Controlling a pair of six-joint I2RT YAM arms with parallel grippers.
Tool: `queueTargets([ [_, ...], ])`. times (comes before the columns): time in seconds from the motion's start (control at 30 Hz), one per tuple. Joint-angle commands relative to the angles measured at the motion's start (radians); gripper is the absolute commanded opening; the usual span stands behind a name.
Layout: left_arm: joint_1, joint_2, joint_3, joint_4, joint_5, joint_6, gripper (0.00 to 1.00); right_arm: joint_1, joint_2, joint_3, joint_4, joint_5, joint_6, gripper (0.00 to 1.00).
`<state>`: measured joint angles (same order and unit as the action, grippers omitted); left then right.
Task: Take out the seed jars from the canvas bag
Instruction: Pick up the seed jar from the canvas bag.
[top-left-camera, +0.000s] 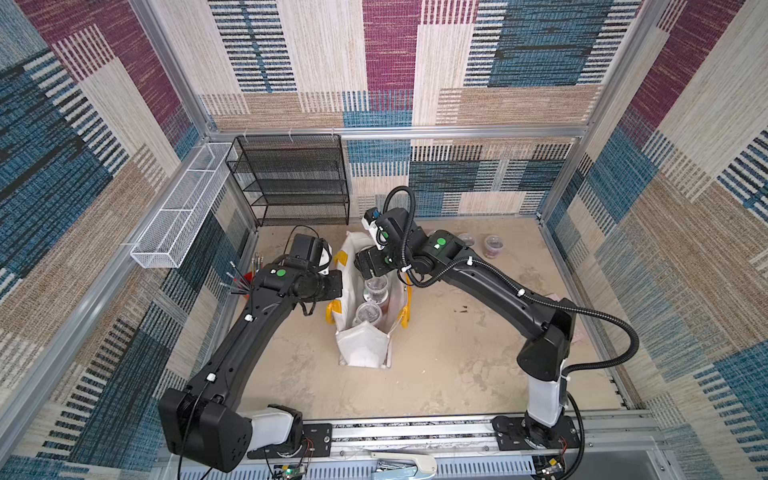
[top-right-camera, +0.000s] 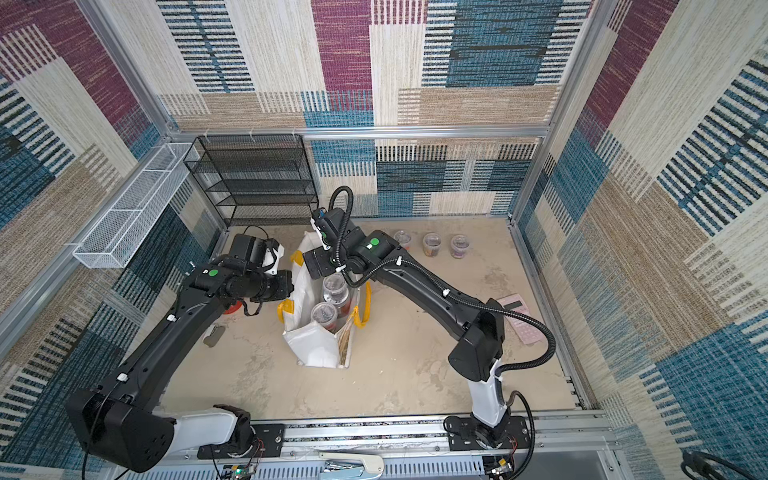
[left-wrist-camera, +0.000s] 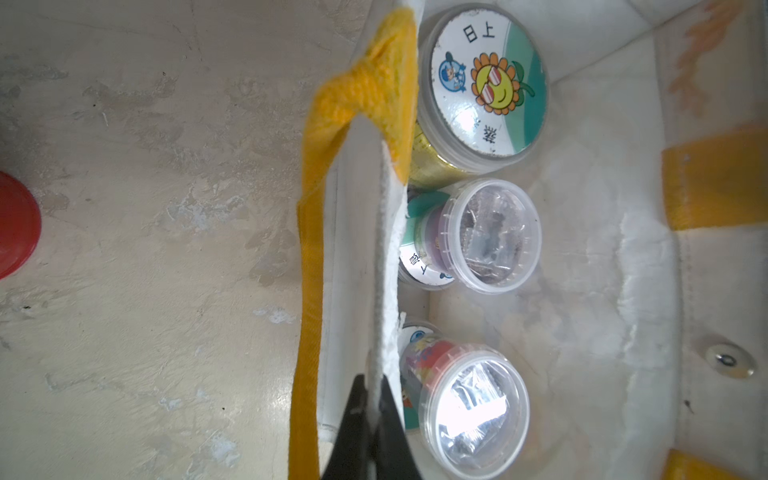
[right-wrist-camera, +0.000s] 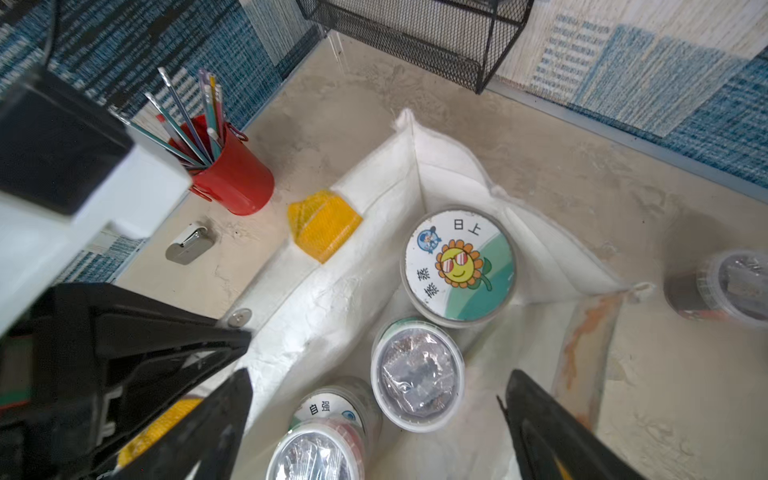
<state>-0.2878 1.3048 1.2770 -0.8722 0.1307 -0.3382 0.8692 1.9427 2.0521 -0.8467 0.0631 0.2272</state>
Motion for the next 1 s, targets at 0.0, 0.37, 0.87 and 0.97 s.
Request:
queueTargets([
  [0.0, 0.001, -0.009, -0.007, -0.011, -0.014, 0.024, 0.0, -0.001, 0.037, 0.001, 0.015, 0.013, 0.004, 0.96],
  [0.37, 0.001, -0.025, -0.016, -0.007, -0.017, 0.022, 0.0, -0.03, 0.154, 0.062, 0.009, 0.098, -0.003, 0.97],
  [0.87, 0.001, -0.027, -0.02, -0.005, -0.018, 0.023, 0.0, -0.041, 0.287, 0.209, 0.014, 0.21, -0.011, 1.0],
  [0.97, 0.001, -0.03, -0.021, -0.005, -0.022, 0.024, 0.0, -0.044, 0.291, 0.207, 0.021, 0.196, -0.015, 0.99],
])
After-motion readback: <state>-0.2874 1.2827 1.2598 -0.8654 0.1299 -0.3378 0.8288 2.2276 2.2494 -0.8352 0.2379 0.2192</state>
